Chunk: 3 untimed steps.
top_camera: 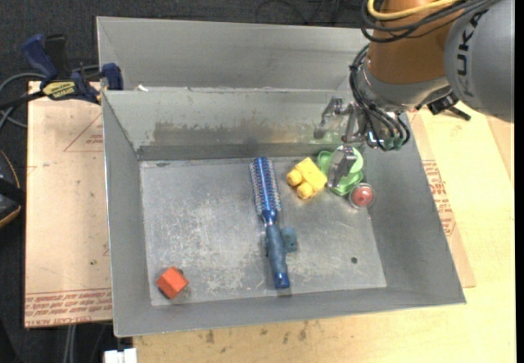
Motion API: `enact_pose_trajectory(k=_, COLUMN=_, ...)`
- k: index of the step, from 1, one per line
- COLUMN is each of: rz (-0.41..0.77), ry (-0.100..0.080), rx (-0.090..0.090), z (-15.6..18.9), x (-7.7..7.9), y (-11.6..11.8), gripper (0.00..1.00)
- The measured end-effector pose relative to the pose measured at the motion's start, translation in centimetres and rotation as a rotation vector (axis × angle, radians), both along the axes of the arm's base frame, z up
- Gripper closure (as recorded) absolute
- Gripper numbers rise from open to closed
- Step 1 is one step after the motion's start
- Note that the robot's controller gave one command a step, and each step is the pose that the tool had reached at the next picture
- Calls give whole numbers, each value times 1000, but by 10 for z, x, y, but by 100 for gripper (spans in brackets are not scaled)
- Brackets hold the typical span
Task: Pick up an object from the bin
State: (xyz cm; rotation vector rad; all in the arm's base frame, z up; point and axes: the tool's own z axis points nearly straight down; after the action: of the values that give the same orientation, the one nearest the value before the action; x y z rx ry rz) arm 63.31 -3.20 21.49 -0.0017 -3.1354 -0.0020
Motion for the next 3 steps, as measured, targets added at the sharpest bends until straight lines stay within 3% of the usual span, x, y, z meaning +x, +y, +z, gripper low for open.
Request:
enact_pose_trajectory(k=1, rz=-185, ry=-14, rx=0, z=-130, x=13, y=-3, gripper=0)
enact_pose_trajectory(k=2, rz=-355, ry=-11, rx=-1, z=-114, x=20, y=-20, gripper=0)
enact_pose_trajectory(k=3, rz=-225, ry=-8, rx=-1, z=-115, x=20, y=-16, gripper=0)
